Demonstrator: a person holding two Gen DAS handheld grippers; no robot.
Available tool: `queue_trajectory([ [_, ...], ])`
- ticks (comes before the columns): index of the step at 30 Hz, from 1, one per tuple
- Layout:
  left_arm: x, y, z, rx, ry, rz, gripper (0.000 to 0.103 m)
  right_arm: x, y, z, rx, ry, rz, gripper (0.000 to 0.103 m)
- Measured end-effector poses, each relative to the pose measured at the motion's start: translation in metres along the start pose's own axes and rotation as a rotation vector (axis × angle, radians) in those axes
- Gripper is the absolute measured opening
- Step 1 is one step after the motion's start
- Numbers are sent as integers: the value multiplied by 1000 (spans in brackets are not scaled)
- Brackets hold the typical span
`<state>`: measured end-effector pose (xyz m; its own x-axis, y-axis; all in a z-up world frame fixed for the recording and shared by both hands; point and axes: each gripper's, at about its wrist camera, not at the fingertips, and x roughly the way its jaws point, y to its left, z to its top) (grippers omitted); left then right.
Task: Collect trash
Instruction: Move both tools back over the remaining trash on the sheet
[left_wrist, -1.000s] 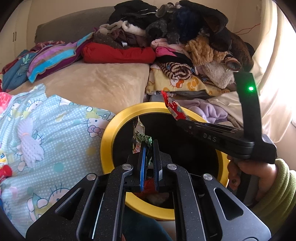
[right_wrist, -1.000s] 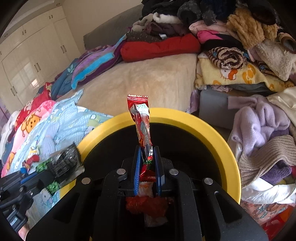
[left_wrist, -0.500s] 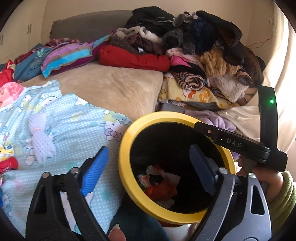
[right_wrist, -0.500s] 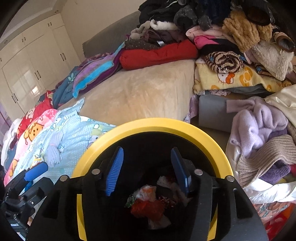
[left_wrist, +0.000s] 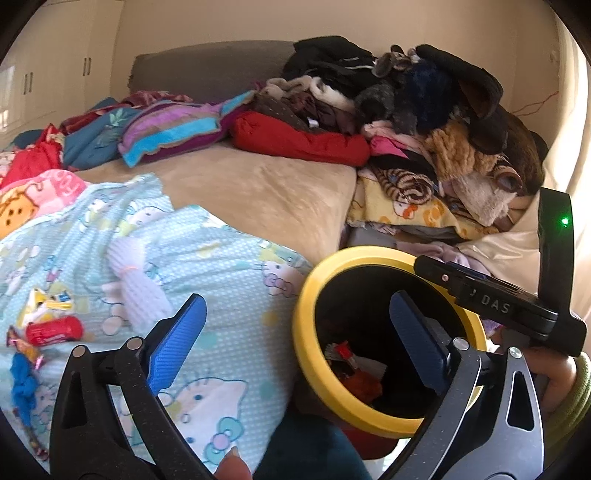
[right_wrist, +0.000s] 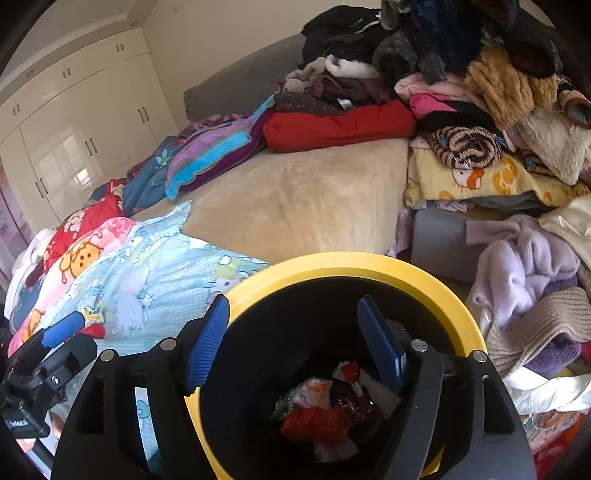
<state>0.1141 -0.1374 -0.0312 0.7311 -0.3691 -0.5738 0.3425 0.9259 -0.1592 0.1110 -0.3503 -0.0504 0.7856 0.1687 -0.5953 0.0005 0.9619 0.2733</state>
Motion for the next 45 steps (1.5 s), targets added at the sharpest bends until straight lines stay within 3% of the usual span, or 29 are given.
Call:
queue_trajectory([
  [28, -73, 99, 13, -135, -156, 203, 92, -15, 107, -8, -141, -37, 166, 71],
  [42, -94, 145, 5, -194, -175, 278, 92, -9, 163, -17, -239, -18, 223, 71],
  [45, -98, 155, 2, -208, -173, 294, 92, -6, 174, -19, -258, -14, 230, 76],
])
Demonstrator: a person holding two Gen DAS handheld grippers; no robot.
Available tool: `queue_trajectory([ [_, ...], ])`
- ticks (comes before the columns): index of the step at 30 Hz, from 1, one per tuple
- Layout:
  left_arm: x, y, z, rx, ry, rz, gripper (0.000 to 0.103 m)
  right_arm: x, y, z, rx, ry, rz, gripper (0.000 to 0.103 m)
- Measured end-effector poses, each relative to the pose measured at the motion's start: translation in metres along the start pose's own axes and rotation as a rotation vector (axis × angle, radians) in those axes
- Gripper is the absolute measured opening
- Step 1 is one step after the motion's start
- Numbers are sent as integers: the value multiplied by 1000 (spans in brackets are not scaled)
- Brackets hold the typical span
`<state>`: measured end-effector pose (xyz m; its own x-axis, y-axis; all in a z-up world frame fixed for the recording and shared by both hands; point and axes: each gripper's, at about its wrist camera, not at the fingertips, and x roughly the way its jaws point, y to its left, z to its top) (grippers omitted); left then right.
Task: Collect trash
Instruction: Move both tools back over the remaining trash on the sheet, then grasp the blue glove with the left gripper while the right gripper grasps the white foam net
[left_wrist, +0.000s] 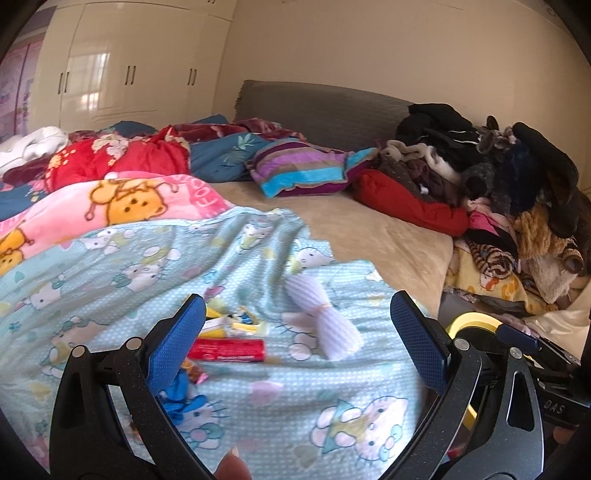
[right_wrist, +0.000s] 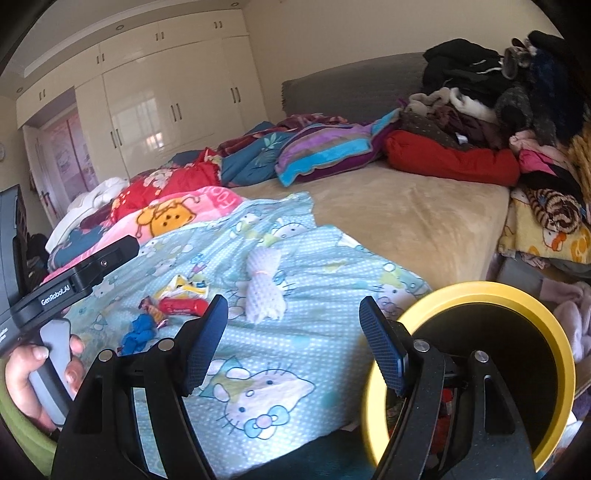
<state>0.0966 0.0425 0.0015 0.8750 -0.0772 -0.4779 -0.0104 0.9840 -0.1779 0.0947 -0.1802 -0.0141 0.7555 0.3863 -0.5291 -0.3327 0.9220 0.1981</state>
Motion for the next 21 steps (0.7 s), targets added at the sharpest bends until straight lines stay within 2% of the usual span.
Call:
queue_trajectory([
  [10, 0, 35, -5, -36, 21, 55, 92, 16, 22, 1, -48, 16, 23, 76],
  [21, 4, 76, -18, -75, 83, 104, 92, 62, 39, 4, -102, 80, 35, 76],
])
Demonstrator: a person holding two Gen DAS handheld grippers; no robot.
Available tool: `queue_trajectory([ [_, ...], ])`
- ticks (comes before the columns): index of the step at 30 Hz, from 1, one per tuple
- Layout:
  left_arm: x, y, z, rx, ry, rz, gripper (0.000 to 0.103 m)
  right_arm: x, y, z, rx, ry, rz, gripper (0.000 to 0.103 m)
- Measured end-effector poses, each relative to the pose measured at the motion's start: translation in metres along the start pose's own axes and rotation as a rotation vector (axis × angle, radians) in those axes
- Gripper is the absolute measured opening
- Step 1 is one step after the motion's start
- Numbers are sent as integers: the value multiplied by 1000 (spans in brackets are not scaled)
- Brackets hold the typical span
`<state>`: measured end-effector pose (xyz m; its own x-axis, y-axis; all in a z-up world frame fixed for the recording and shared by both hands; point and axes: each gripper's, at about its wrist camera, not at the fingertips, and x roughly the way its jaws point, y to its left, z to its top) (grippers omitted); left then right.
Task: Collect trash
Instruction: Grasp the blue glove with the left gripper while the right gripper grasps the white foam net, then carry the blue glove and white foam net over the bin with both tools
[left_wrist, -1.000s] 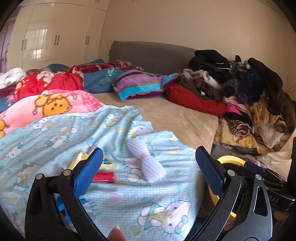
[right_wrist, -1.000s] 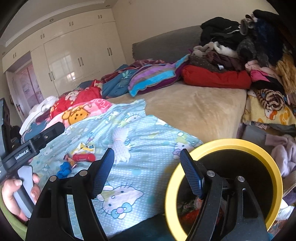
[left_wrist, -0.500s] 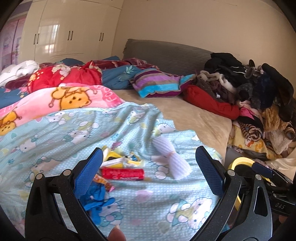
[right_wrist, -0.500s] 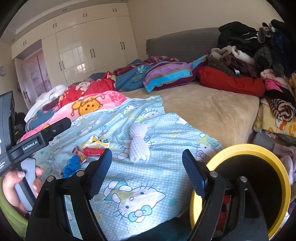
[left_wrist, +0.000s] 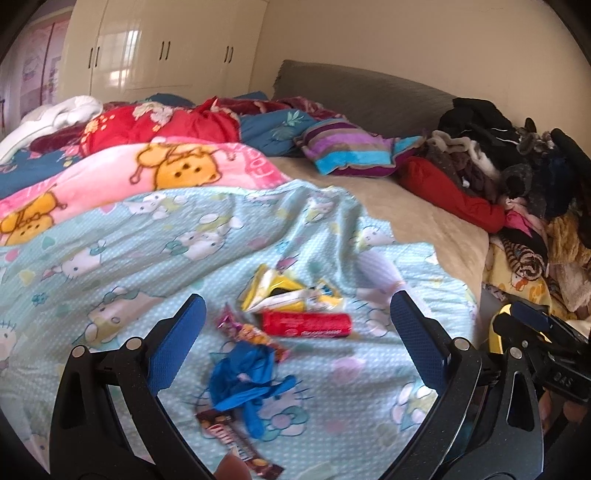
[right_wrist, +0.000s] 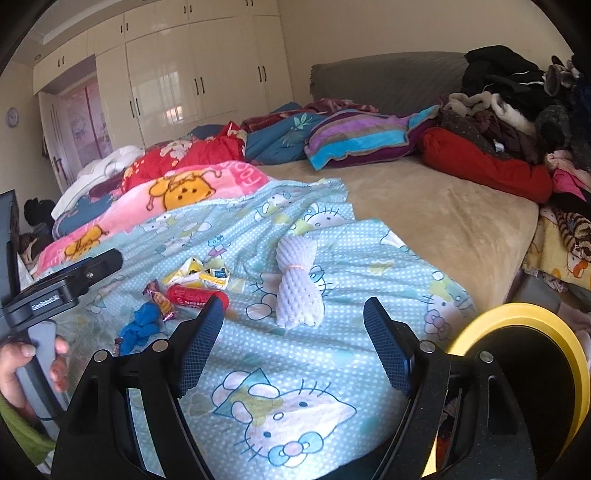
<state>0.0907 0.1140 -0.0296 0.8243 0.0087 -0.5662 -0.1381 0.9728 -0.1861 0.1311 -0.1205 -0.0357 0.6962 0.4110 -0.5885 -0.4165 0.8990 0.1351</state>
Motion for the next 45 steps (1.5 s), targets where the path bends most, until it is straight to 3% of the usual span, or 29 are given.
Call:
queue_trajectory([
  [17, 39, 42, -33, -13, 194, 28, 91, 80, -11, -4, 66, 142, -20, 76],
  [25, 50, 38, -41, 8, 230, 21, 71, 104, -17, -9, 118, 189, -9, 76],
  [30, 58, 34, -45, 24, 257, 16, 65, 117, -21, -9, 137, 206, -11, 76],
  [32, 60, 33, -48, 28, 270, 7, 55, 123, -24, -9, 151, 223, -10, 74],
  [35, 64, 32, -51, 32, 293, 3, 41, 132, -23, -10, 153, 254, 17, 49],
  [36, 64, 31, -52, 35, 295, 2, 36, 133, -22, -10, 148, 259, 25, 36],
  [37, 64, 31, -52, 37, 297, 4, 30, 132, -20, -12, 139, 258, 35, 30],
  [40, 64, 32, -52, 33, 298, -1, 21, 124, -14, -17, 122, 245, 45, 27],
  [45, 64, 31, -51, 21, 291, -9, 17, 103, -10, -21, 129, 217, 74, 27],
])
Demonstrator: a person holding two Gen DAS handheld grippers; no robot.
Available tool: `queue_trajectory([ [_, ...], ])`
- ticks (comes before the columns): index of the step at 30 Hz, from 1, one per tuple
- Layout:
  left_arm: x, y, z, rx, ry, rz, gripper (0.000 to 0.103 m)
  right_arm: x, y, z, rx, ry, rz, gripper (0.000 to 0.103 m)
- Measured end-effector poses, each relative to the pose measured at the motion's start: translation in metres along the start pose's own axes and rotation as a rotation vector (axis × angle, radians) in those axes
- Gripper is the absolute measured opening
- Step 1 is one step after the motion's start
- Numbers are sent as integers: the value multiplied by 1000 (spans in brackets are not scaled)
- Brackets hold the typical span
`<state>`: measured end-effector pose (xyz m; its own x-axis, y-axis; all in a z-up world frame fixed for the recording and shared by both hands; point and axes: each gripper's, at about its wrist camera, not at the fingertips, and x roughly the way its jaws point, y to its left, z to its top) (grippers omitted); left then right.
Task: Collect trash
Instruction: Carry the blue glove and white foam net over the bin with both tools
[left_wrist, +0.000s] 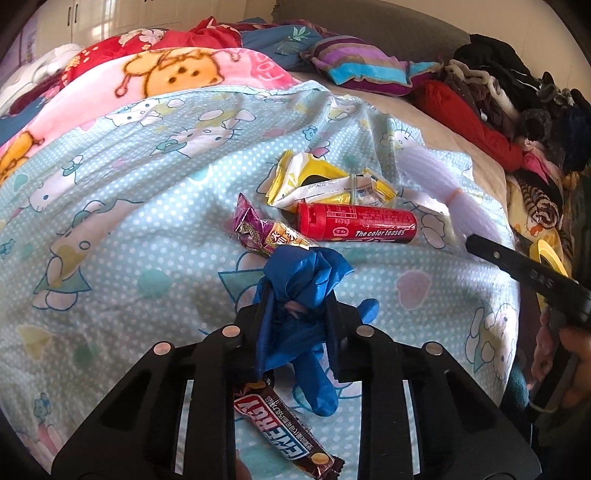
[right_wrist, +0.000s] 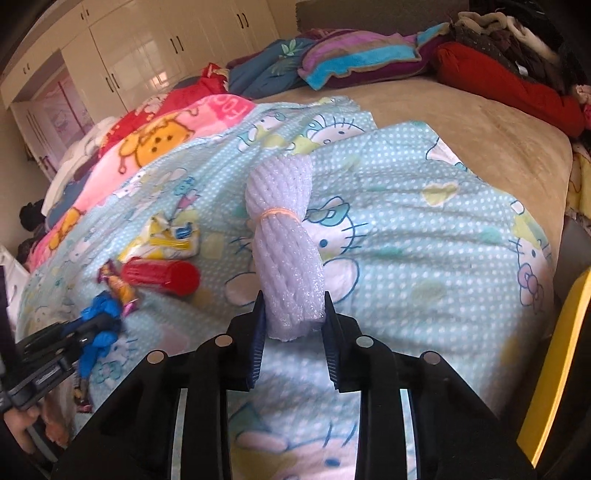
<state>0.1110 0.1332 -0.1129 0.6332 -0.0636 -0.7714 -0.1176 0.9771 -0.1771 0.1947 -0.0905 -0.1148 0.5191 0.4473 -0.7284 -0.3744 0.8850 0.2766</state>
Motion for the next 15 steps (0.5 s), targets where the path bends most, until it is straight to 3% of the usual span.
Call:
queue_trajectory([
  [15, -20, -13, 9, 4, -74, -32, 15, -41, 8, -20, -18, -27, 53, 27],
])
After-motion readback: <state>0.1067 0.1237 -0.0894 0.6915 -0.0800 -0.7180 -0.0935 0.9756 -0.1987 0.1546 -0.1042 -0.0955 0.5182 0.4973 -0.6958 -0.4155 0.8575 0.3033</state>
